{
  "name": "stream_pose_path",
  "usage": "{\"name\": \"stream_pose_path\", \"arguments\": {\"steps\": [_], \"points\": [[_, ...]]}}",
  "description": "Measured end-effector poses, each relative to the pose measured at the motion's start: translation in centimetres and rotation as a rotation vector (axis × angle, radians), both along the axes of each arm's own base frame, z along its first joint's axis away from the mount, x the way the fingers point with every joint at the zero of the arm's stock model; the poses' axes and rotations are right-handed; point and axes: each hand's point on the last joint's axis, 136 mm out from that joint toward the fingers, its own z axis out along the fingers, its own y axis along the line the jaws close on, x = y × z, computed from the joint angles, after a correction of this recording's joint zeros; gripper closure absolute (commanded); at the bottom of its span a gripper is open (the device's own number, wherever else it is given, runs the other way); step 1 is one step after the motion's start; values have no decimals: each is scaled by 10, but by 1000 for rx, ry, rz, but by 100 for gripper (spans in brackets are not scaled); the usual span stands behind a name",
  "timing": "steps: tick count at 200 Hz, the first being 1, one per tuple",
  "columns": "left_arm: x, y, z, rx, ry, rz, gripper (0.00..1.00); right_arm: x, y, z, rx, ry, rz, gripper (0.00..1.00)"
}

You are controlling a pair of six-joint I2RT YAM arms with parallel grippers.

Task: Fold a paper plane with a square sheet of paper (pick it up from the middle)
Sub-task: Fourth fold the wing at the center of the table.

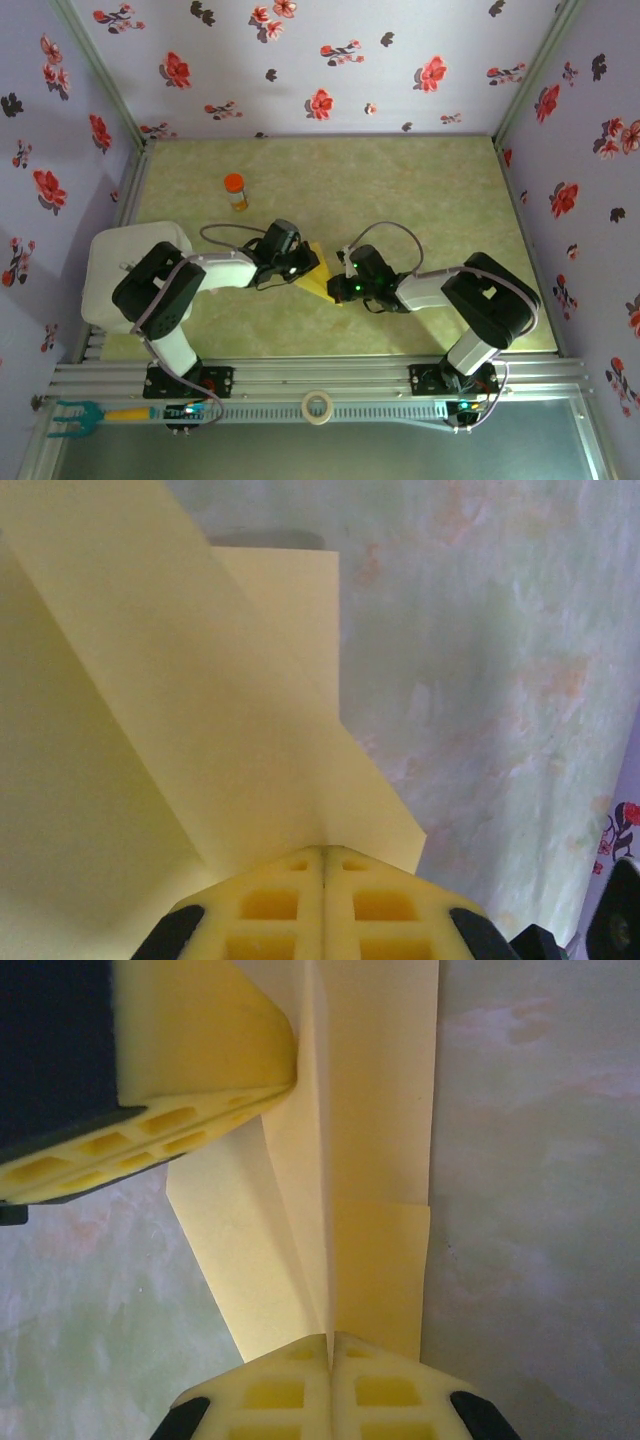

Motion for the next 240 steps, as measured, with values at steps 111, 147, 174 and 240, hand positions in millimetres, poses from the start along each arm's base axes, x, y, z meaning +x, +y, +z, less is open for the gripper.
{"name": "stream_pose_path", "arguments": {"steps": [111, 147, 174, 240], "points": [[-2, 2, -11, 22, 18, 3, 97, -1, 2, -1, 20, 96, 12, 95], [-2, 3, -14, 27, 23, 3, 96, -1, 2, -1, 25, 113, 17, 95], [-2, 3, -16, 29, 26, 3, 96, -1, 2, -1, 28, 128, 13, 94], [-2, 2, -17, 30, 27, 2, 94, -1, 3, -1, 36, 151, 13, 95]]}}
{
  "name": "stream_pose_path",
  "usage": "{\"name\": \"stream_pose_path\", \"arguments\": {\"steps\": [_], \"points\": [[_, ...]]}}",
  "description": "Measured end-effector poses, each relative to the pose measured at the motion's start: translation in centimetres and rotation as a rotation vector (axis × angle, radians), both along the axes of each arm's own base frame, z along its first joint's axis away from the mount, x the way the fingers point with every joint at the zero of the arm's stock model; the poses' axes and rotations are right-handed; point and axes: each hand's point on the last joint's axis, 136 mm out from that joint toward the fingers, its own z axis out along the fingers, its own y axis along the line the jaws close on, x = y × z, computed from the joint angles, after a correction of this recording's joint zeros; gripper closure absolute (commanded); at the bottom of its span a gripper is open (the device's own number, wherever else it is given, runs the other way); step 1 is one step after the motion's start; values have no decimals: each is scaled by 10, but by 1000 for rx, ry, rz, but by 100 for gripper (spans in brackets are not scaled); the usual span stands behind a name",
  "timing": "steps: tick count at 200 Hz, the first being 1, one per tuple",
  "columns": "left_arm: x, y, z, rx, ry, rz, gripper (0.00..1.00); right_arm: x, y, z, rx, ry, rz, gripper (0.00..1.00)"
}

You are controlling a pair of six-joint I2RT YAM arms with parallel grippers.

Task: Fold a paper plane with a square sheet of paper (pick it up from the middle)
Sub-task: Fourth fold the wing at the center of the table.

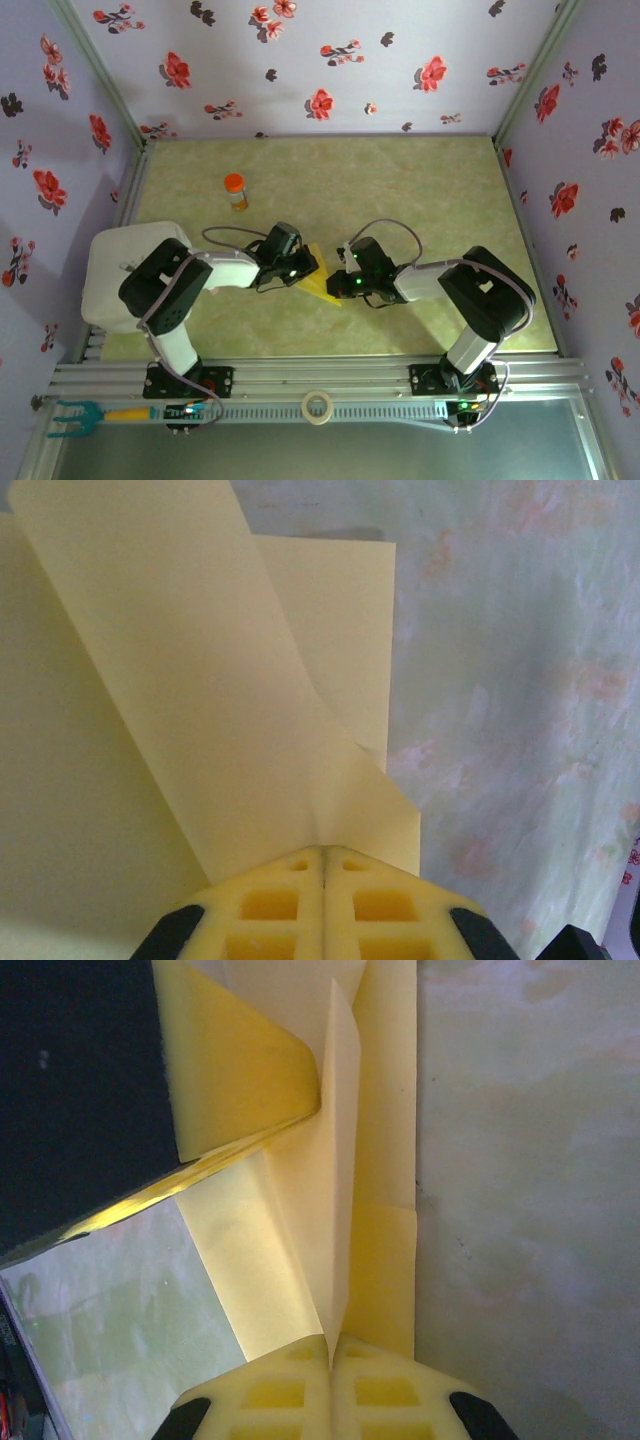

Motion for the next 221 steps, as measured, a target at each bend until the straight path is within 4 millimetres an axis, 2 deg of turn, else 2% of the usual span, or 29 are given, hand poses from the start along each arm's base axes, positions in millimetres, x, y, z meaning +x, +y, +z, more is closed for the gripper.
{"name": "stream_pose_path", "arguments": {"steps": [83, 139, 221], "points": [[2, -3, -4, 3, 11, -13, 95, -1, 1, 0, -2, 17, 1, 92], [1, -3, -4, 7, 14, -20, 96, -1, 2, 3, -2, 30, 6, 83], [1, -3, -4, 9, 10, -25, 96, -7, -4, 2, -31, 63, 3, 83]]}}
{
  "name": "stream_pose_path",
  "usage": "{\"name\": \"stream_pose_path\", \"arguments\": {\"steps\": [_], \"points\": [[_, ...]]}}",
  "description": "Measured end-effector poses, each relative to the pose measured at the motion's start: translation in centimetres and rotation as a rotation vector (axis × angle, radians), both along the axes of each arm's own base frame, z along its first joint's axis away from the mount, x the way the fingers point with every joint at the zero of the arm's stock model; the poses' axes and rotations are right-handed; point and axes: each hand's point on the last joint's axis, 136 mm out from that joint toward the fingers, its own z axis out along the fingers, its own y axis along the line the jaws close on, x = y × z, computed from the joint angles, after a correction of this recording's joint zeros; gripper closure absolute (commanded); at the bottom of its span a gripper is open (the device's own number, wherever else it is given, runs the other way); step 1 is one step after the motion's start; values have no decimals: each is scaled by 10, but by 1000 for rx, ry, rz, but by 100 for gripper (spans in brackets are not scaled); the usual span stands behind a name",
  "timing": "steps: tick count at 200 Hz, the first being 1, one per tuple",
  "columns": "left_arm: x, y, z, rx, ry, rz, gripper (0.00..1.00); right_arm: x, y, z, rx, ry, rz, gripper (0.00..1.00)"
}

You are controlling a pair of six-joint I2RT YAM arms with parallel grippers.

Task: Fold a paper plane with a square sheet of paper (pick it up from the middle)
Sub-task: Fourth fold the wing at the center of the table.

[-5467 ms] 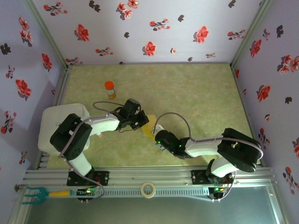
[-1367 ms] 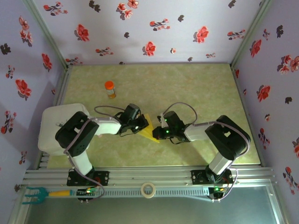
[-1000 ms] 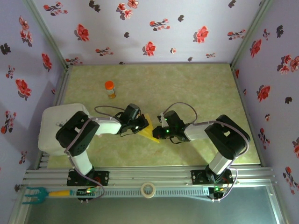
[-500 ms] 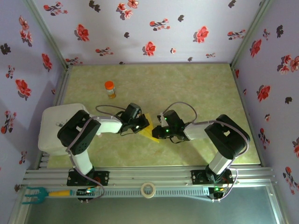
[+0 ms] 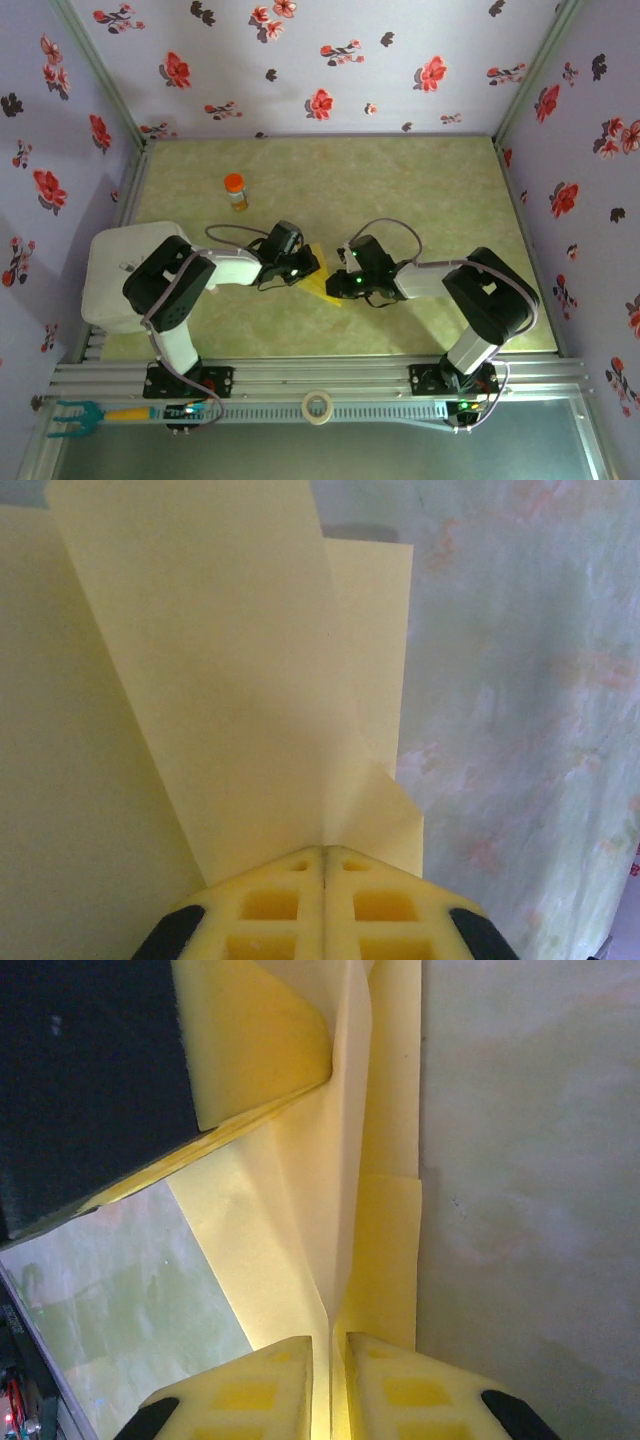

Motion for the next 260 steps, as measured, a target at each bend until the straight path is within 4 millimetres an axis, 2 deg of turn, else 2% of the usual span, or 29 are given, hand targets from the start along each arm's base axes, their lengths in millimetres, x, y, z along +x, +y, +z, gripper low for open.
{"name": "stream_pose_path", "arguments": {"steps": [63, 90, 127, 153, 221, 260], "points": [[-1, -1, 0, -3, 6, -5, 96, -7, -7, -2, -24, 28, -2, 91], [-2, -1, 0, -3, 6, -6, 96, -8, -7, -2, -24, 29, -2, 89], [-2, -1, 0, -4, 7, -6, 96, -8, -8, 0, -23, 30, -1, 79], [-2, -1, 0, -4, 7, -7, 96, -9, -9, 1, -24, 31, -2, 78], [-2, -1, 0, -4, 7, -7, 96, -12, -16, -2, -54, 48, -15, 94], [-2, -1, 0, -4, 7, -7, 96, -14, -17, -1, -49, 58, -22, 82]]}}
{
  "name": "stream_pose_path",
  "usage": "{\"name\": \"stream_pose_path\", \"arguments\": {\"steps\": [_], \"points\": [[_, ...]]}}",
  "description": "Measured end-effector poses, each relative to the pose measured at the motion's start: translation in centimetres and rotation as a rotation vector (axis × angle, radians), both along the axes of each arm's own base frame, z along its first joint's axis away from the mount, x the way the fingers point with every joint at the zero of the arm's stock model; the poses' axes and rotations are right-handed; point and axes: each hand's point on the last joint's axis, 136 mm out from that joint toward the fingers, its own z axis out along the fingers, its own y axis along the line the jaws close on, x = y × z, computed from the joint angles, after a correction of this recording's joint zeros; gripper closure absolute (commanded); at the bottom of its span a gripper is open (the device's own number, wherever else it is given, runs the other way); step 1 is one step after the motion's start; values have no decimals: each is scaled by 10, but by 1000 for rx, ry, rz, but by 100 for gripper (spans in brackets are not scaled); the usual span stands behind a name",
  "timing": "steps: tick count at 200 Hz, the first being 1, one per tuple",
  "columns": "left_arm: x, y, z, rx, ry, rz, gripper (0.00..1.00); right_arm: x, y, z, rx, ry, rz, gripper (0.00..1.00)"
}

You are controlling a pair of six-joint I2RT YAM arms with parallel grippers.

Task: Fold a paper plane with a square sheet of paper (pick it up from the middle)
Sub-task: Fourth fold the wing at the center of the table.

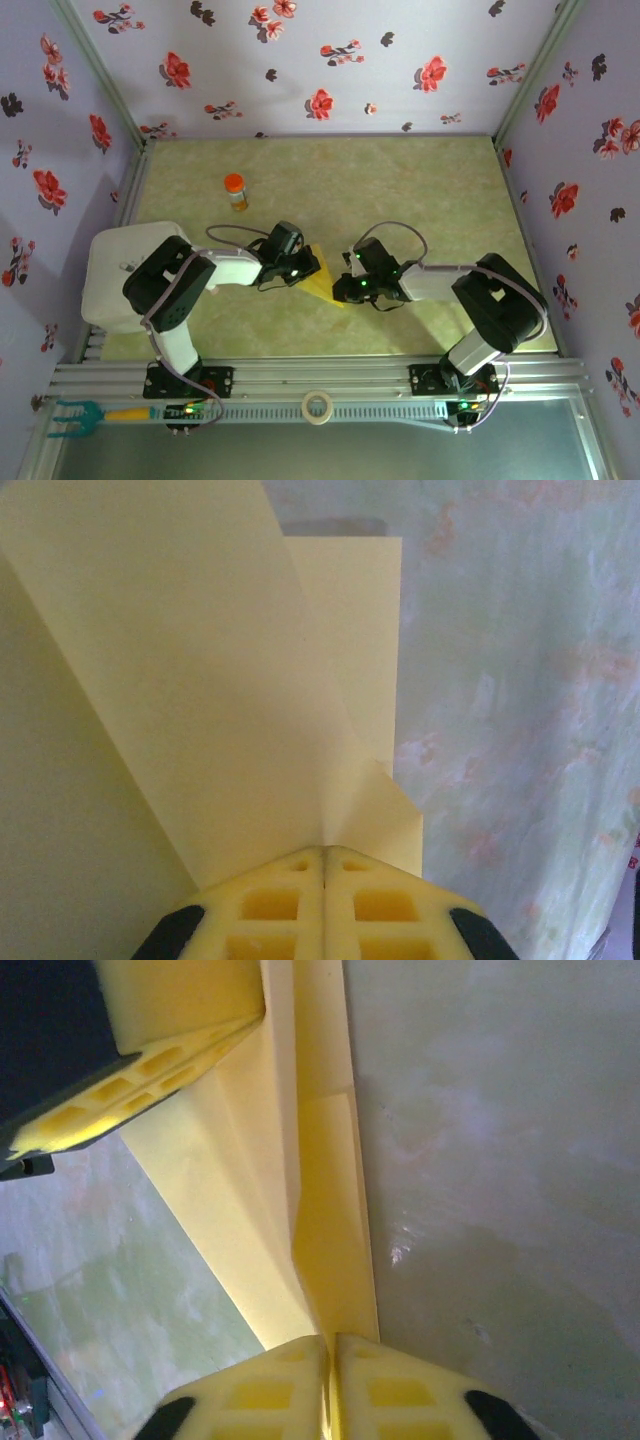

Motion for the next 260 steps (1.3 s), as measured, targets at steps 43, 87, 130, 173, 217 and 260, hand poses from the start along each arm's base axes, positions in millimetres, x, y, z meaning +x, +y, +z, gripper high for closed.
{"name": "stream_pose_path", "arguments": {"steps": [43, 87, 130, 173, 217, 260], "points": [[0, 0, 0, -3, -4, 0, 96, -4, -5, 5, 1, 2, -6, 77], [0, 0, 0, -5, -5, 0, 96, -6, -8, 1, -9, 19, -8, 86], [0, 0, 0, -5, -5, 0, 96, -8, -7, -1, -3, 31, -9, 90], [0, 0, 0, -5, -5, 0, 96, -10, -6, -2, 20, 40, -21, 85], [0, 0, 0, -7, -3, -2, 96, -11, -9, -1, 25, 41, -36, 84], [0, 0, 0, -7, -3, -2, 96, -11, -11, -2, 18, 44, -47, 90]]}}
